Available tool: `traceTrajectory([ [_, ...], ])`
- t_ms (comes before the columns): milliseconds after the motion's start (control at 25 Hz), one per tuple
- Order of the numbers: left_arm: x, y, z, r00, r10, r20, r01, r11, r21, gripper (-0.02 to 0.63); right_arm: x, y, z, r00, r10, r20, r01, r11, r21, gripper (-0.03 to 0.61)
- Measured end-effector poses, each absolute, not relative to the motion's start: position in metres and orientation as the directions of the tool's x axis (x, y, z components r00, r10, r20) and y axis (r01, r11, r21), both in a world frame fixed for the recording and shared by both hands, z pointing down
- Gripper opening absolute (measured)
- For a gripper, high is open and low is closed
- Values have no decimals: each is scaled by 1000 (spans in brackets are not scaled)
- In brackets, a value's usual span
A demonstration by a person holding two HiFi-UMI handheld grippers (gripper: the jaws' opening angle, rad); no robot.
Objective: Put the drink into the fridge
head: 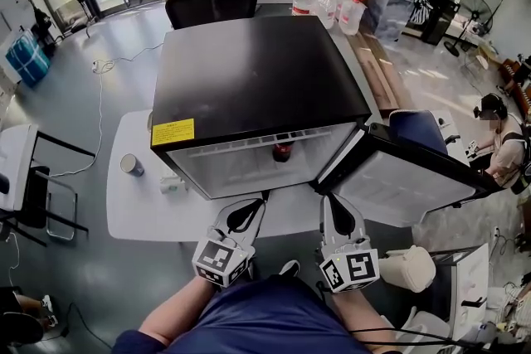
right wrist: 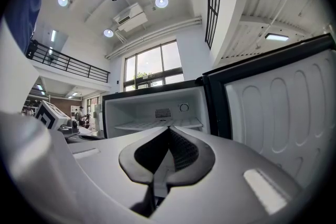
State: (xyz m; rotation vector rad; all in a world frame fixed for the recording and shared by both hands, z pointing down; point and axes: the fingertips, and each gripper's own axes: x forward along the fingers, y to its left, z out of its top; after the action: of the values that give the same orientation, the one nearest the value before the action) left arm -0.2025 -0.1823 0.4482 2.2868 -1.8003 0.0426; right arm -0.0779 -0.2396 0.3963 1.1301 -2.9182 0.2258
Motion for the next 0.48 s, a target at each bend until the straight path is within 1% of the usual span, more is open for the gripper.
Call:
traceTrajectory([
  [480, -201, -187, 449, 240, -955, 176, -964, -212, 163, 6, -77, -238, 397, -752, -655, 66, -658, 742, -132, 6],
])
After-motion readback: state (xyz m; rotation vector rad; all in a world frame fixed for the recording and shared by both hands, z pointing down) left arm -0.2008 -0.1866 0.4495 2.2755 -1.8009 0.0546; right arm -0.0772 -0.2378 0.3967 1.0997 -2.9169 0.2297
